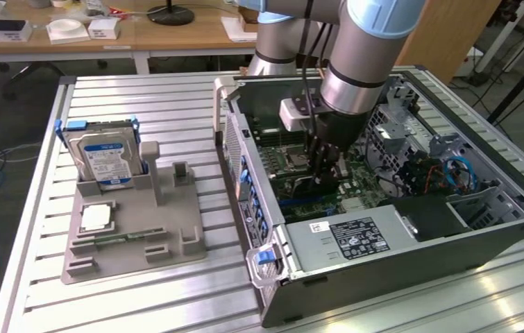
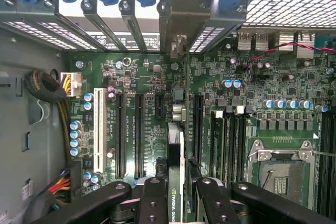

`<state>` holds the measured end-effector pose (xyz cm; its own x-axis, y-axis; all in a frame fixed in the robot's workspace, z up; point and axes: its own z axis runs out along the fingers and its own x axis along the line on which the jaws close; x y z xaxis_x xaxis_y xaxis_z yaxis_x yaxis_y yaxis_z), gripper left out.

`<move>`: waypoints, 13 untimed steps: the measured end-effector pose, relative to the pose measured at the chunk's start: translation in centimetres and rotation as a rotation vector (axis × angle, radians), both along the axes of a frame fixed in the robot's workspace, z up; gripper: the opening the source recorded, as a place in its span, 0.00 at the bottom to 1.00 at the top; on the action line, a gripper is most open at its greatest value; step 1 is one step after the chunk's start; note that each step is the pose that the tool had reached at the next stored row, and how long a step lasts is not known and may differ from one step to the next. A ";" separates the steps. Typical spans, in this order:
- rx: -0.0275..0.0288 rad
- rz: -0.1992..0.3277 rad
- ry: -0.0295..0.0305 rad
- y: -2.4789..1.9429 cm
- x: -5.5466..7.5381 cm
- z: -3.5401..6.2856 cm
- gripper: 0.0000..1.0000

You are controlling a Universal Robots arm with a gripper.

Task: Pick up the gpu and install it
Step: 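Insert the gpu into the slot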

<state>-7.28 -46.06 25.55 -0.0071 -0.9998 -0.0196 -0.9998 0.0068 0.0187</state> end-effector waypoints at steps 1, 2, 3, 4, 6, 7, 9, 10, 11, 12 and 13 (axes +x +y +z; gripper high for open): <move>0.0001 0.000 0.0000 0.01 0.0 -0.02 0.26; 0.0002 0.000 0.0000 0.02 0.0 -0.08 0.26; 0.0002 0.000 0.0000 0.02 0.0 -0.17 0.26; -0.0001 0.000 0.0001 0.02 0.0 -0.21 0.26; -0.0004 0.000 0.0002 0.02 -0.1 -0.23 0.26; -0.0003 0.000 0.0001 0.02 -0.1 -0.25 0.26; -0.0001 0.000 0.0001 0.02 -0.1 -0.26 0.26; -0.0002 0.000 0.0000 0.02 -0.1 -0.26 0.26; -0.0001 0.000 0.0000 0.02 -0.1 -0.26 0.26; -0.0001 0.000 0.0001 0.02 -0.1 -0.26 0.26; -0.0001 0.000 0.0001 0.02 -0.1 -0.26 0.26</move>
